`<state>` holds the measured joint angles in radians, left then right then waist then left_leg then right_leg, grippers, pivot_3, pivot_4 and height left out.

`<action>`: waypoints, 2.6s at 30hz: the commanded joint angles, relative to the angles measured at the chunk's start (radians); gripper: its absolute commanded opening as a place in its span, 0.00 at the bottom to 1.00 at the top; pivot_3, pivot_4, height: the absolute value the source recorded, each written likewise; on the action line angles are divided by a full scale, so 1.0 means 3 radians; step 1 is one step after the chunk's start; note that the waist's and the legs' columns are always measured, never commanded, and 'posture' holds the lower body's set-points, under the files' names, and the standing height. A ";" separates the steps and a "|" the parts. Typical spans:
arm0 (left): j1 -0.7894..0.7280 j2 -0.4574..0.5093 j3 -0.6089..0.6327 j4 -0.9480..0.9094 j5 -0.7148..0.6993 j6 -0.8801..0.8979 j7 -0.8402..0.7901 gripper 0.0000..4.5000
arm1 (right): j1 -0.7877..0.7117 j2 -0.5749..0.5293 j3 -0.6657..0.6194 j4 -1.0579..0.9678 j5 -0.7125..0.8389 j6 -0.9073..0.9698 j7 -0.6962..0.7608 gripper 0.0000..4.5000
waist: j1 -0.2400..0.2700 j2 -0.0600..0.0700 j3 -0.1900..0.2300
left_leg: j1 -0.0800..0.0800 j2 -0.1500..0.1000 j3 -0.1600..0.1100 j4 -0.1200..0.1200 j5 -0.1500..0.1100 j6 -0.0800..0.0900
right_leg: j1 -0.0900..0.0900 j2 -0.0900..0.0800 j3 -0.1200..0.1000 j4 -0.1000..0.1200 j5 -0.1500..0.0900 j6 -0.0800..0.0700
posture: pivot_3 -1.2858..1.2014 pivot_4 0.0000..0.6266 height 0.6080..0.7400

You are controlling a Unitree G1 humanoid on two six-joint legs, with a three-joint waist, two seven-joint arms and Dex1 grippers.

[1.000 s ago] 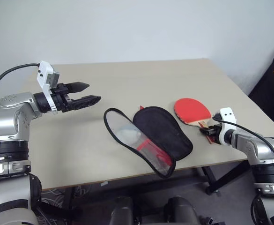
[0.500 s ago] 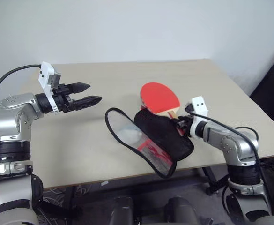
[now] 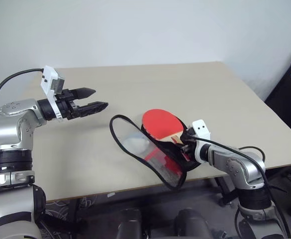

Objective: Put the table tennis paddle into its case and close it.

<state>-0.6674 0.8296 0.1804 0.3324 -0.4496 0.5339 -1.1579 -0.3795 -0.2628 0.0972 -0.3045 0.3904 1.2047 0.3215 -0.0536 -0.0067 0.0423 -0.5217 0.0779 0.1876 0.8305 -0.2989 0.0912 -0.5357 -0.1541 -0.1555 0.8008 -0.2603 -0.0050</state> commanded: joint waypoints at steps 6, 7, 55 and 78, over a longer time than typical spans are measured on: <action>-0.0036 0.0053 0.0101 -0.0119 -0.0067 0.0014 0.0021 1.00 | -0.0018 -0.0102 -0.0034 -0.0279 0.0024 -0.0015 0.0006 0.25 | 0.0001 0.0000 0.0000 | 0.0000 0.0000 -0.0001 0.0000 0.0000 0.0000 | 0.0000 0.0000 0.0000 0.0000 0.0000 0.0000 | 0.52 0.00 0.35; -0.0034 0.0051 0.0100 -0.0120 -0.0066 0.0014 0.0024 1.00 | -0.0014 -0.0109 -0.0034 -0.0285 0.0025 -0.0013 0.0007 0.25 | 0.0001 -0.0001 0.0000 | 0.0000 0.0000 -0.0001 0.0000 0.0000 0.0000 | 0.0000 0.0000 0.0000 0.0000 0.0000 0.0000 | 0.52 0.00 0.35; 0.1099 -0.0311 -0.0040 -0.1521 -0.0642 0.0767 0.0212 0.01 | -0.0783 -0.1222 -0.1040 -0.0323 0.1038 0.0086 0.0858 1.00 | 0.0022 -0.0001 0.0000 | 0.0012 0.0001 -0.0013 0.0002 -0.0001 0.0002 | 0.0012 -0.0004 -0.0003 -0.0011 -0.0001 -0.0002 | 0.52 0.00 0.35; 0.0422 -0.1350 -0.0755 -0.2257 -0.0822 0.1510 0.1355 0.01 | -0.0669 -0.1062 -0.1033 -0.0293 0.1048 0.0012 0.0595 1.00 | 0.0032 -0.0001 0.0000 | 0.0013 0.0001 -0.0021 0.0013 0.0000 0.0007 | 0.0033 0.0002 -0.0010 -0.0009 0.0003 0.0006 | 0.52 0.00 0.35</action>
<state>-0.5221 0.4234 -0.0585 -0.2774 -0.6501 0.9659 -0.7506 -0.5750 -0.5786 -0.1806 -0.3786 0.6927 1.2291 0.5040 -0.0441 -0.0070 0.0423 -0.5177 0.0780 0.1811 0.8346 -0.2989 0.0932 -0.5258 -0.1540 -0.1584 0.7980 -0.2595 -0.0034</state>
